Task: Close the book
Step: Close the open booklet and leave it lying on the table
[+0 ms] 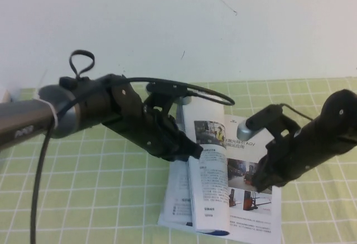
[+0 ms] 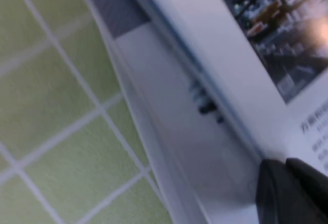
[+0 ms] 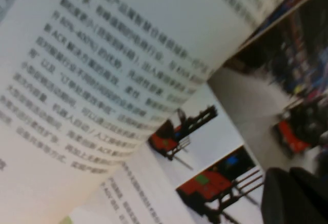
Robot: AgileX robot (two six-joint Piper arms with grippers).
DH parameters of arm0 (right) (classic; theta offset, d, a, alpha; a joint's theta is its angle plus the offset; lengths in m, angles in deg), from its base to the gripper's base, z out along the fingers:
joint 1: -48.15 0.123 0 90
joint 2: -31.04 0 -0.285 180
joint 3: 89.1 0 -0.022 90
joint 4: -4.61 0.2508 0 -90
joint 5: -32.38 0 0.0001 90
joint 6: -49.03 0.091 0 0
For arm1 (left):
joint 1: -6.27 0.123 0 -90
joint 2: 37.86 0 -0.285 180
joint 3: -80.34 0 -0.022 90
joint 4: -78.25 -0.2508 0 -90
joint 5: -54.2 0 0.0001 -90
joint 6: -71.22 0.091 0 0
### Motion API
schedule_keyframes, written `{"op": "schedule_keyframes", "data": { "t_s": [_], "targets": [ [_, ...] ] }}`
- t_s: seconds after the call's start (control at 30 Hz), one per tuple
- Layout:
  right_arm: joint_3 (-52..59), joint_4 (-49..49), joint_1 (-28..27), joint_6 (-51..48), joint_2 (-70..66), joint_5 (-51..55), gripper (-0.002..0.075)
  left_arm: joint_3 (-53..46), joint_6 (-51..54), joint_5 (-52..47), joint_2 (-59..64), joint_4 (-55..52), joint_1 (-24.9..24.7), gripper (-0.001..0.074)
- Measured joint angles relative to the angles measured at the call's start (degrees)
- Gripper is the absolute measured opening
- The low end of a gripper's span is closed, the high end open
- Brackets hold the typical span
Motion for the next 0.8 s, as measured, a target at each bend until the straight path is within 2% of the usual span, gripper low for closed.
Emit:
{"op": "schedule_keyframes", "data": {
  "t_s": [0.13,0.43,0.57,0.8],
  "targets": [
    [-3.72,-4.45,-0.35,0.00,3.70,1.49,-0.0003,2.31,-0.08,-4.67,-5.19,-3.78,1.74,-0.0004],
    [-13.13,-22.17,-0.35,4.65,12.36,10.89,-0.0003,4.61,-4.25,-12.85,-19.23,-14.00,7.34,-0.0004],
    [-16.82,-32.11,-0.35,9.73,17.16,17.04,-0.0003,4.61,-6.68,-15.14,-25.21,-20.57,9.04,-0.0004],
    [-17.58,-50.84,-0.35,23.56,27.03,28.56,-0.0003,3.83,-19.64,-19.33,-34.54,-36.55,11.15,-0.0004]
  ]
}}
